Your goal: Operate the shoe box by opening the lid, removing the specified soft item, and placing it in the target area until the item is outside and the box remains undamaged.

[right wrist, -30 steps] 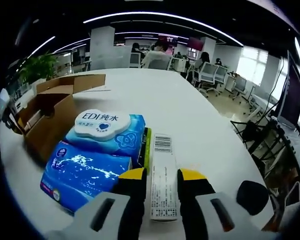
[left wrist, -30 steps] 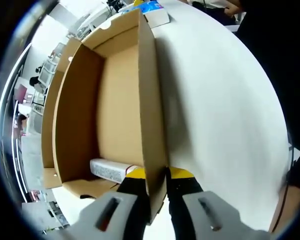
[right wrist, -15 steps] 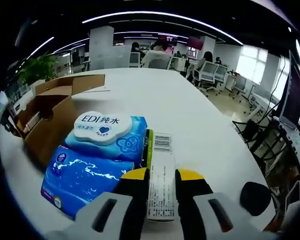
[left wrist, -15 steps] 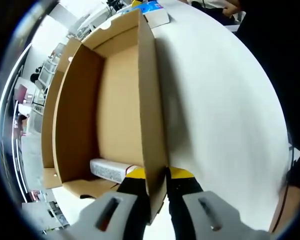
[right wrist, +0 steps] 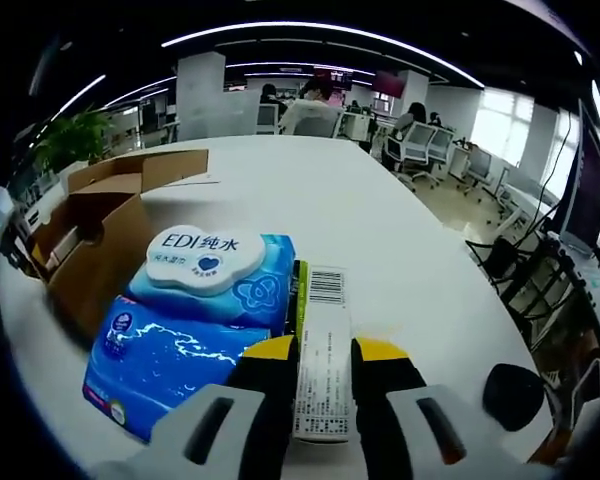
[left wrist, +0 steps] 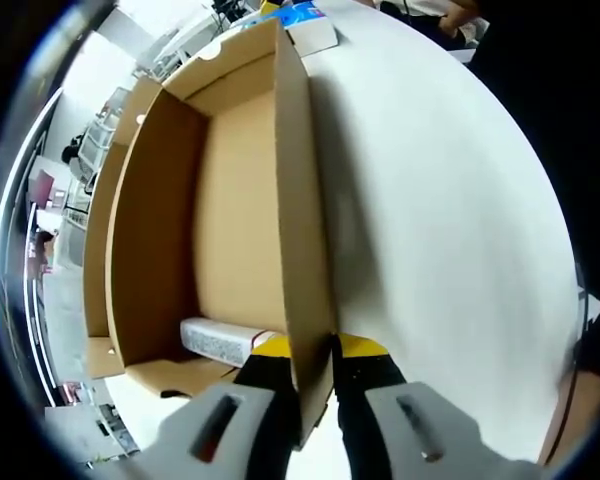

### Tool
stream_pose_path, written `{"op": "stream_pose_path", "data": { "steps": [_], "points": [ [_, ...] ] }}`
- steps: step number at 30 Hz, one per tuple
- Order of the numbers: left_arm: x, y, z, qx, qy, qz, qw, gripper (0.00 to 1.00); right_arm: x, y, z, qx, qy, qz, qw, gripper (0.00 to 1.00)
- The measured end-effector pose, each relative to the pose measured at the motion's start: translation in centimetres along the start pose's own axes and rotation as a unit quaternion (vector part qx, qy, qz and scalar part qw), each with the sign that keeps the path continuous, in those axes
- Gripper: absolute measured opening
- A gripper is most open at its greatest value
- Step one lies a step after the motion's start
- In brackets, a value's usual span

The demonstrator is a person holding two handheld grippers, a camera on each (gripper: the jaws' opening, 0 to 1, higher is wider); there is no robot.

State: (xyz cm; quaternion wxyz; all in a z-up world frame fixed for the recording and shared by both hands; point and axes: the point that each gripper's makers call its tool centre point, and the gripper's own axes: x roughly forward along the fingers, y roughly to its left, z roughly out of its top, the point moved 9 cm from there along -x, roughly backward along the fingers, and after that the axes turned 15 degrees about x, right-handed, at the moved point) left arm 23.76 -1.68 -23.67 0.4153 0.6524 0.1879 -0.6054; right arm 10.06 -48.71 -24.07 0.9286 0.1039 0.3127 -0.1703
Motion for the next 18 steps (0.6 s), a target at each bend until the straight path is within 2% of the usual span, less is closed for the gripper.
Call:
{"op": "stream_pose_path", "data": {
  "steps": [18],
  "points": [
    [0.02,-0.02,0.04,-0.001,0.001,0.000,1.0000,0.10,0.13,0.10,0.05,-0.002,0.002,0.007,1.0000,0.21]
  ]
}}
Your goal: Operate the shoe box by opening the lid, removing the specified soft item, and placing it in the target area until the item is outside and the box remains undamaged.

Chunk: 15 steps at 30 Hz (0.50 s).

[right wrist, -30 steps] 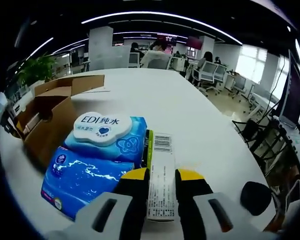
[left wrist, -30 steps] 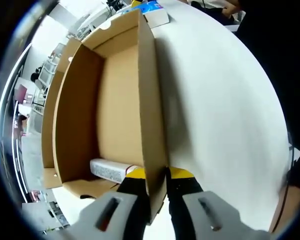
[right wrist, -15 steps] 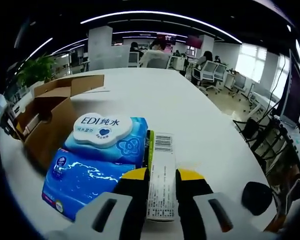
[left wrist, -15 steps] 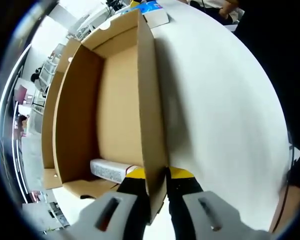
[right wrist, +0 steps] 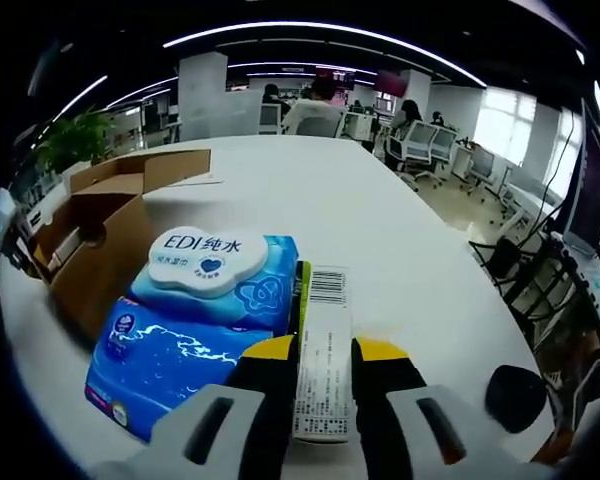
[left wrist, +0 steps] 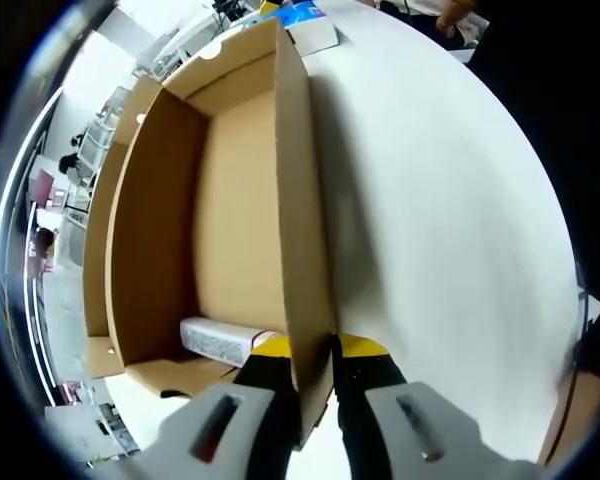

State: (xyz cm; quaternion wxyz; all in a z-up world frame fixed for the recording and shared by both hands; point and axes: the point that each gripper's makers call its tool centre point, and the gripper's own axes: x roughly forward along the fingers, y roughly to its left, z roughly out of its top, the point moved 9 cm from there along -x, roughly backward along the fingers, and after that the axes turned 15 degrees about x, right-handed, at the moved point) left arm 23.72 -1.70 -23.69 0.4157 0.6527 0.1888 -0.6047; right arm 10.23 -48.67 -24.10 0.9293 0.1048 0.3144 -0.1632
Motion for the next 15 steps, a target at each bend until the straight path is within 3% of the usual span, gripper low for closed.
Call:
{"op": "stream_pose_path", "data": {
  "steps": [15],
  "points": [
    [-0.01,-0.02,-0.03,0.000,0.000,0.001,1.0000,0.10,-0.12,-0.09,-0.04,-0.016,-0.008,0.009,0.9998,0.21]
  ]
}}
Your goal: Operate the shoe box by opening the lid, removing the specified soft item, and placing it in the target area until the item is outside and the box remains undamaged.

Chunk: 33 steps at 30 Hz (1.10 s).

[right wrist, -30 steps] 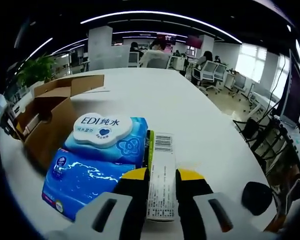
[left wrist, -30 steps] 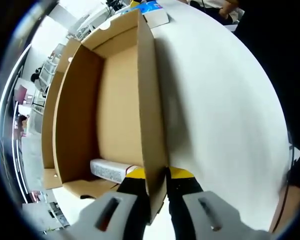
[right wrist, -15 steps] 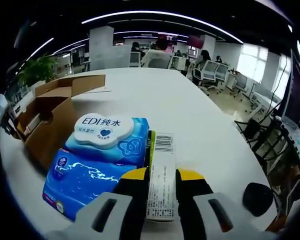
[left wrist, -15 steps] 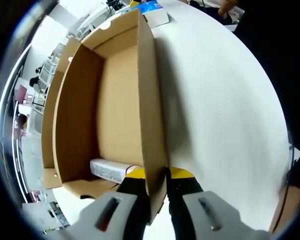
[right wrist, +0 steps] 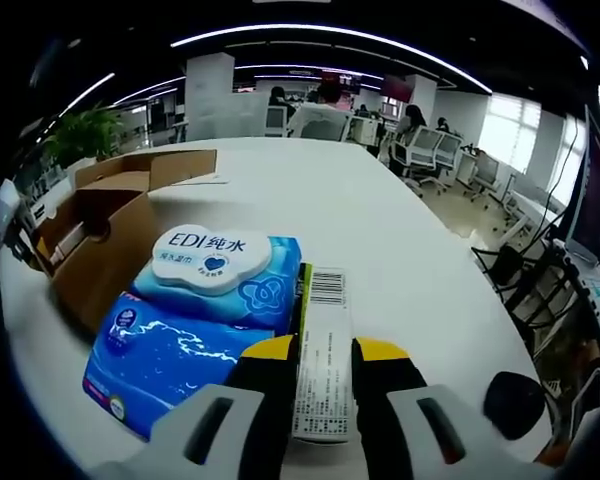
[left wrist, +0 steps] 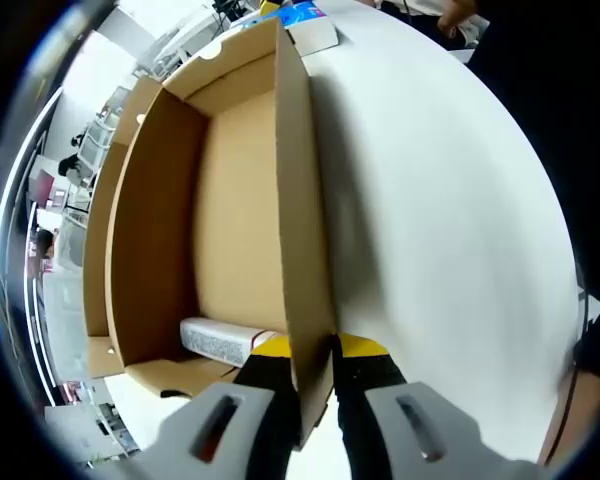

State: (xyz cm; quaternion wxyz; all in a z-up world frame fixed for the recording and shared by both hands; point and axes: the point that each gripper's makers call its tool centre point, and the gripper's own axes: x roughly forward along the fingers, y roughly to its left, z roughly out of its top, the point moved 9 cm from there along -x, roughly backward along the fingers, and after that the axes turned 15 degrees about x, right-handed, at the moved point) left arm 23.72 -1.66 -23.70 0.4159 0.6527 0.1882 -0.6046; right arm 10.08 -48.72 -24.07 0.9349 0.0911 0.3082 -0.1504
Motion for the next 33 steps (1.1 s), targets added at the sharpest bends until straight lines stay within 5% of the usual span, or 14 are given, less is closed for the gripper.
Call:
{"op": "stream_pose_path", "data": {
  "steps": [8,24,33],
  "points": [
    [0.0,0.0,0.0,-0.001,0.000,0.000,1.0000,0.10,-0.9,-0.1,0.7,-0.023,-0.025,0.004,0.9994,0.22],
    [0.1,0.1,-0.1,-0.001,0.000,0.000,1.0000,0.10,-2.7,2.6,3.6,-0.071,-0.110,0.065,0.9893,0.26],
    [0.1,0.1,0.0,-0.002,0.000,0.002,1.0000,0.11,-3.2,3.3,4.3,-0.097,-0.126,0.075,0.9845,0.26]
  ]
}}
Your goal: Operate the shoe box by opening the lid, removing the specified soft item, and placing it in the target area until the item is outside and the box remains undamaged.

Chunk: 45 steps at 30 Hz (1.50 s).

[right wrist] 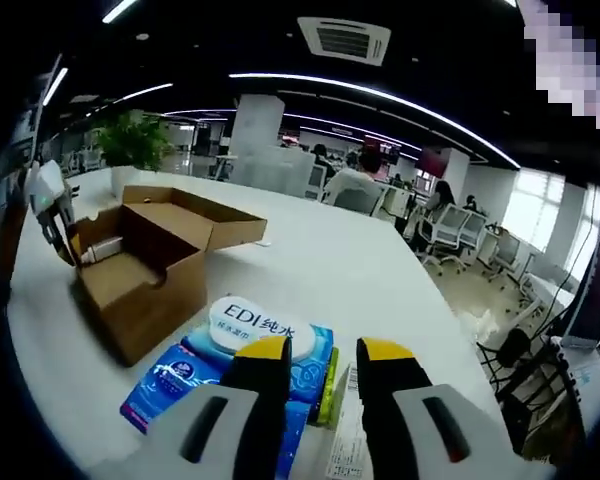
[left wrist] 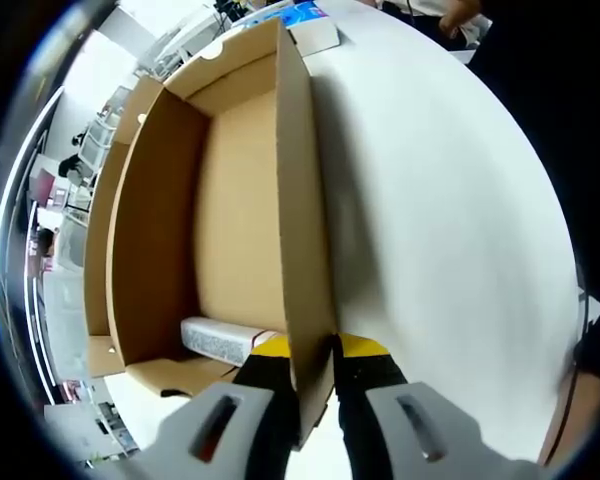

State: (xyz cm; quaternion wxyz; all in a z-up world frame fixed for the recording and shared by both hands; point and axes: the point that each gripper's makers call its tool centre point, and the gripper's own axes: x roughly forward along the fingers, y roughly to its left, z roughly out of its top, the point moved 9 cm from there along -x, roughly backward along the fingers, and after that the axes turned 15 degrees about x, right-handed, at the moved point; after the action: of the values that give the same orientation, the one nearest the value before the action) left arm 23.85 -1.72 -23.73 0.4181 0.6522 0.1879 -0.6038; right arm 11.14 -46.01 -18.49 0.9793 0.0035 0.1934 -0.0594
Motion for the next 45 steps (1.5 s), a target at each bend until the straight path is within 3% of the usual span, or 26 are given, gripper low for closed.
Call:
{"op": "stream_pose_path", "data": {
  "steps": [6,10,14,17,19,22,32,45],
  "points": [
    [0.0,0.0,0.0,-0.002,0.000,0.000,1.0000,0.11,-0.1,0.8,1.0,-0.042,-0.019,0.000,0.9990,0.30],
    [0.0,0.0,0.1,-0.001,0.000,0.001,1.0000,0.11,0.0,1.6,1.5,-0.046,0.002,0.006,0.9989,0.32],
    [0.0,0.0,0.1,-0.001,0.000,0.001,1.0000,0.11,0.1,2.7,2.0,-0.077,-0.004,0.018,0.9969,0.33],
    [0.0,0.0,0.1,-0.001,-0.001,0.001,1.0000,0.11,0.2,3.9,2.6,-0.091,-0.010,0.037,0.9952,0.36],
    [0.0,-0.1,0.1,-0.001,-0.001,0.001,1.0000,0.11,0.2,4.9,3.2,-0.076,-0.022,0.067,0.9947,0.37],
    [0.0,-0.1,0.1,-0.001,-0.001,0.001,1.0000,0.11,-0.1,6.3,4.5,-0.093,-0.045,0.096,0.9900,0.38],
    [0.0,-0.1,0.0,0.001,-0.001,0.002,1.0000,0.11,-0.6,9.7,6.3,-0.177,-0.069,0.124,0.9739,0.49],
    [0.0,0.0,-0.1,0.002,-0.002,0.002,1.0000,0.12,0.6,11.4,6.4,-0.197,-0.064,0.144,0.9676,0.51]
  ]
}}
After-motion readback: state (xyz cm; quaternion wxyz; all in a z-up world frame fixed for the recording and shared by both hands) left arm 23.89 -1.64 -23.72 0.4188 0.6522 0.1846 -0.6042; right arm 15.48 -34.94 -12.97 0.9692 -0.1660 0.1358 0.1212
